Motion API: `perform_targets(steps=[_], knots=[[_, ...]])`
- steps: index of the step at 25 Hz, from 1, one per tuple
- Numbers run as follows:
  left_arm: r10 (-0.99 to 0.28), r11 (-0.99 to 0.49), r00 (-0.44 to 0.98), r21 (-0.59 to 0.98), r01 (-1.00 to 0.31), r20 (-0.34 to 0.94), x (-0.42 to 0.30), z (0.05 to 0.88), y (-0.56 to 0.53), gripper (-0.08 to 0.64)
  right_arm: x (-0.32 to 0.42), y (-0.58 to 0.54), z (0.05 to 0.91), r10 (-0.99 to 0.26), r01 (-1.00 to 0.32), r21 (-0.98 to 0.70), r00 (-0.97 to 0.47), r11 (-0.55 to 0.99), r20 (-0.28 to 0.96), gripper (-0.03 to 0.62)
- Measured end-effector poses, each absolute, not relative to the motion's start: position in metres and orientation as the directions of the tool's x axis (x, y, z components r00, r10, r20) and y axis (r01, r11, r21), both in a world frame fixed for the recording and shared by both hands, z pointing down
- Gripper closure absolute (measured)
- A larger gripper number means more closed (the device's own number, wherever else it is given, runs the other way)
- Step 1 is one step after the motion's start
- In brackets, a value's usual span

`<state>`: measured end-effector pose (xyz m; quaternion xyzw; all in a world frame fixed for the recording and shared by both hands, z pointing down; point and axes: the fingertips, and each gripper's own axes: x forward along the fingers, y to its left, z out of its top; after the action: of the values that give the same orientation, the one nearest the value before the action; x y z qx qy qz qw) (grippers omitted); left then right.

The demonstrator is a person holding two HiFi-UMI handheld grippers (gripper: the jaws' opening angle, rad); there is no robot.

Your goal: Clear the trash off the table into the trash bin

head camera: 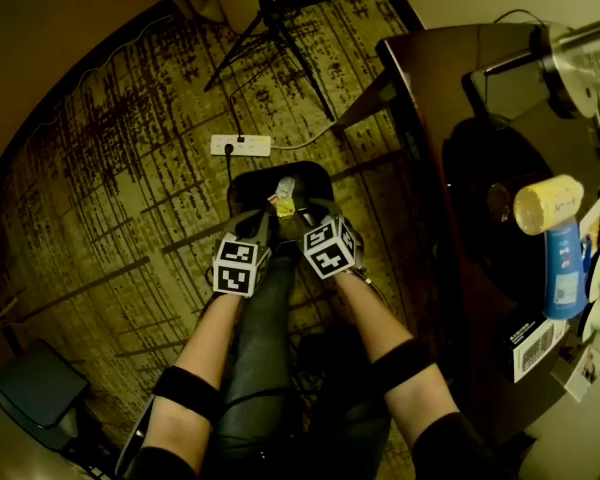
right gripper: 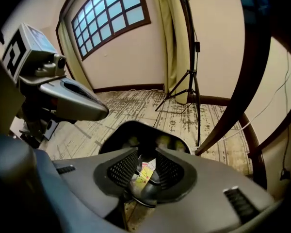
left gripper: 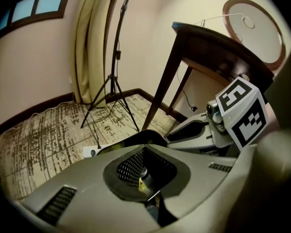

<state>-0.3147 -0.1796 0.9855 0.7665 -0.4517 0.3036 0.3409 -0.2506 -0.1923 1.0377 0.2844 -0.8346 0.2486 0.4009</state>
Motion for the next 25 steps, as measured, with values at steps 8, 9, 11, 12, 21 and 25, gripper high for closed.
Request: perform_targets(steps=[8,9,11,12,21,25], knots=[[-0.561,-0.42,0.435,0.21,-0.883,0.705,-0.295,0.777,-0.172,0.557,-0.23,-0.193,0.785,-0.465,-0.744,-0.189,-0.572,0.641,0.676,0.592],[-0.565,-0.44,0.451,0.209,-0.873,0.691,-0.287,0.748,-0.171,0.557,-0.225,-0.194,0.755,-0.493,-0.753,-0.179,-0.571,0.633,0.656,0.592],[-0.574,-0.471,0.47,0.199,-0.859,0.671,-0.273,0.696,-0.162,0.557,-0.213,-0.187,0.699,-0.536,-0.769,-0.169,-0.568,0.617,0.625,0.592],[-0.58,-0.482,0.477,0.195,-0.855,0.66,-0.266,0.672,-0.156,0.557,-0.206,-0.182,0.674,-0.555,-0.777,-0.166,-0.564,0.608,0.611,0.592],[-0.626,-0.596,0.569,0.144,-0.79,0.533,-0.21,0.508,-0.148,0.557,-0.094,-0.167,0.493,-0.777,-0.894,-0.044,-0.411,0.446,0.477,0.591],[-0.569,-0.694,0.657,0.14,-0.706,0.495,-0.164,0.464,-0.141,0.557,0.003,-0.144,0.441,-0.876,-0.966,0.013,-0.227,0.257,0.425,0.591]])
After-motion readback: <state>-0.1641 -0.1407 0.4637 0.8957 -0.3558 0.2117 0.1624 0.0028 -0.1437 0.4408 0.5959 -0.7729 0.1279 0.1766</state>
